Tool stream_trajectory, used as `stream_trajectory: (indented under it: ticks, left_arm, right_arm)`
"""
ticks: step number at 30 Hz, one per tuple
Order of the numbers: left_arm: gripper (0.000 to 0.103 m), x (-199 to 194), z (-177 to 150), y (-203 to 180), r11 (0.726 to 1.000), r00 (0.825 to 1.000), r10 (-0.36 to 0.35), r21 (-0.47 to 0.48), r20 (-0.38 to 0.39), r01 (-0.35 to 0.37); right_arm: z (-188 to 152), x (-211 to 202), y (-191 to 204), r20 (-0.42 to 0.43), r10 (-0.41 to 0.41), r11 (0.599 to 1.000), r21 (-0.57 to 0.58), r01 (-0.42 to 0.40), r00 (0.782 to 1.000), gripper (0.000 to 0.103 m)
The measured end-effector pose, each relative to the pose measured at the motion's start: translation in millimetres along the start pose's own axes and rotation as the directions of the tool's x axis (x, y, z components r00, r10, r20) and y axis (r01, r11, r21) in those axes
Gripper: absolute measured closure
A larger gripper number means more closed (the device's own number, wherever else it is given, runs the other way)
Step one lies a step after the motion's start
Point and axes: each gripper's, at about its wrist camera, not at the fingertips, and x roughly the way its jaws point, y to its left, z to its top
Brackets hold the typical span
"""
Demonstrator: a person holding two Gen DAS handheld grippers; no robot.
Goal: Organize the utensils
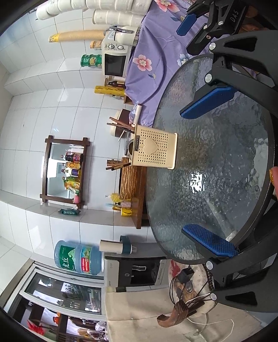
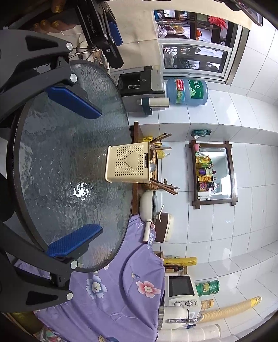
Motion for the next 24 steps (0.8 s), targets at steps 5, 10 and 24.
stream_trajectory:
  ticks: [5,10,24]
  left_arm:
    - [0.007,0.3,0.2,-2.0,1.0,1.0,0.001,0.004,-0.001,-0.001]
    - [0.007,0.0,0.5,-4.1,1.0,1.0,0.007,0.011,-0.003,-0.007]
    - [0.007,2.3,0.5,-4.3,1.0,1.0,0.004,0.012,-0.021,-0.003]
  right_arm:
    - [-0.9,-0.1,-0.8,-0.001,0.002,1.0,0.0,-0.002,1.0,0.006]
    - [-0.6,-0.9,0.1,-0.002,0.004,1.0,-0.004,-0.004,1.0,0.006]
    - [-0.4,-0.9,2.9,-0.008,0.005,1.0,-0.005,-0.005,1.0,0.006]
